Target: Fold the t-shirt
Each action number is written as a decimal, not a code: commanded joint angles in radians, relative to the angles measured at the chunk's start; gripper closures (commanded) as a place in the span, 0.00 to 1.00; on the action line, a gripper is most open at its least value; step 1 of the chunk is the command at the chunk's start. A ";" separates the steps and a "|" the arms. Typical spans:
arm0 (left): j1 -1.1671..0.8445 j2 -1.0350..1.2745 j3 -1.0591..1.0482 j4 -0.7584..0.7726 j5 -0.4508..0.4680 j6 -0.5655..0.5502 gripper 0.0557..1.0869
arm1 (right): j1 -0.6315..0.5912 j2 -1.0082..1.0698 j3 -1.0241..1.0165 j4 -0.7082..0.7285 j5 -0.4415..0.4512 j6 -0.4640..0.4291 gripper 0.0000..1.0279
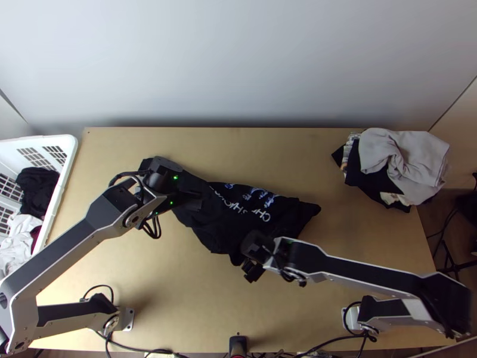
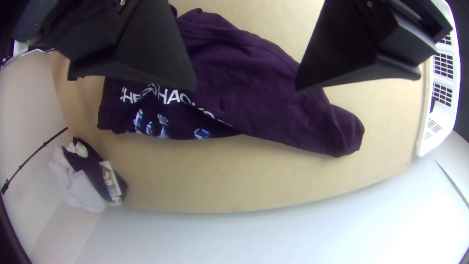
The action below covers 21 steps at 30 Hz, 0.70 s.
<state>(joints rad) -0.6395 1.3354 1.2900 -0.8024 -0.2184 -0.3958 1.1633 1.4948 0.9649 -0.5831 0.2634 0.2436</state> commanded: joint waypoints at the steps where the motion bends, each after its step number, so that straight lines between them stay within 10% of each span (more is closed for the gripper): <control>1: 0.006 0.013 -0.001 -0.009 0.001 0.011 0.05 | 0.021 0.087 0.009 0.017 0.002 0.016 0.12; 7: 0.006 0.022 -0.001 -0.009 0.002 0.015 0.05 | 0.016 0.076 0.011 0.017 0.037 -0.033 0.97; 21: -0.134 0.067 -0.063 -0.113 0.080 0.066 0.05 | -0.091 -0.071 0.084 -0.126 0.106 -0.095 0.97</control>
<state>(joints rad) -0.6918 1.3823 1.2701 -0.8707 -0.1822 -0.3607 1.1305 1.4662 1.0054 -0.6544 0.3580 0.1753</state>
